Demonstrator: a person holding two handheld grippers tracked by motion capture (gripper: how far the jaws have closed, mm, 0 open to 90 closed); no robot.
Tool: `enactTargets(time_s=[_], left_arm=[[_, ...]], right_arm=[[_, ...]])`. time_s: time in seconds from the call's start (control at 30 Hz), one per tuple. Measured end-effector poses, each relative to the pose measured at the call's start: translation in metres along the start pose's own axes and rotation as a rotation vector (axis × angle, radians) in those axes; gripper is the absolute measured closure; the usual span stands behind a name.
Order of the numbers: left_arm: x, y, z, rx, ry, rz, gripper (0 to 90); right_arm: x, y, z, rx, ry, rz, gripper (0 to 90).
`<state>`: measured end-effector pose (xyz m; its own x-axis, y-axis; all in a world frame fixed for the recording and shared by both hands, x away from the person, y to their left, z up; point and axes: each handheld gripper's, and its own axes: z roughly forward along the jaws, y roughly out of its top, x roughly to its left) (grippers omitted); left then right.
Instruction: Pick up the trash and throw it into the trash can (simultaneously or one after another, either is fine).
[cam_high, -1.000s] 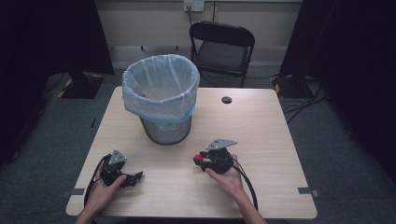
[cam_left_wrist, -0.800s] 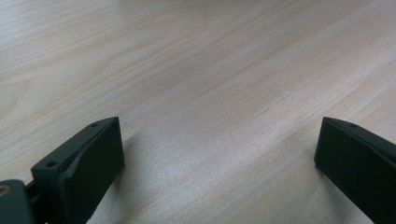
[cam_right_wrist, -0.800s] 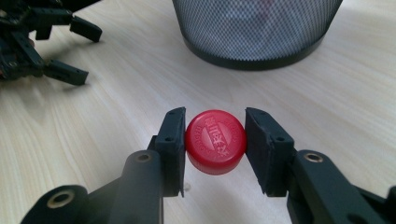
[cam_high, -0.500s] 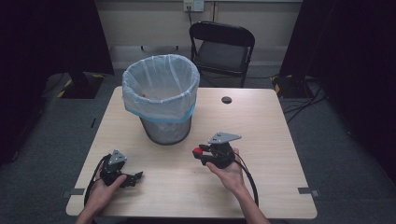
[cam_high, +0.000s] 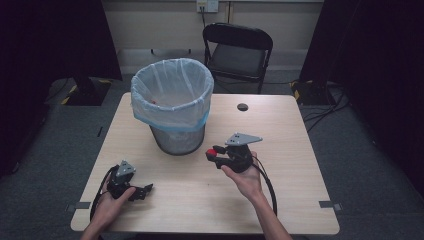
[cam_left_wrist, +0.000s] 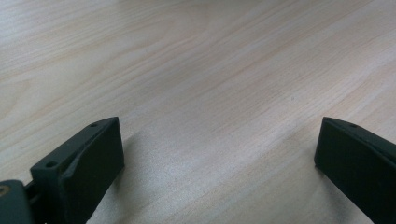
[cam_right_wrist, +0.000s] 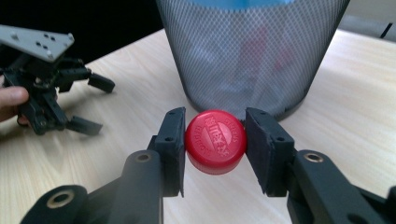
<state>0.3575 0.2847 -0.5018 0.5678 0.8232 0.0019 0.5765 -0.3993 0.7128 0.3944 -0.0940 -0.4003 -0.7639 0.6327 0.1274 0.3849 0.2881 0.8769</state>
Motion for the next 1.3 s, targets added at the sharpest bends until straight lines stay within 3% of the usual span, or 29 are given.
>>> enactTargets(time_s=[0.5, 1.3], left_arm=[[0.0, 0.0, 0.0, 0.0, -0.001, 0.0, 0.8], [0.0, 0.0, 0.0, 0.0, 0.0, 0.0, 0.8]], right_arm=[[0.001, 0.031, -0.011, -0.085, 0.06, 0.017, 60.1], [0.011, 0.074, -0.03, -0.177, 0.087, -0.044, 60.1]])
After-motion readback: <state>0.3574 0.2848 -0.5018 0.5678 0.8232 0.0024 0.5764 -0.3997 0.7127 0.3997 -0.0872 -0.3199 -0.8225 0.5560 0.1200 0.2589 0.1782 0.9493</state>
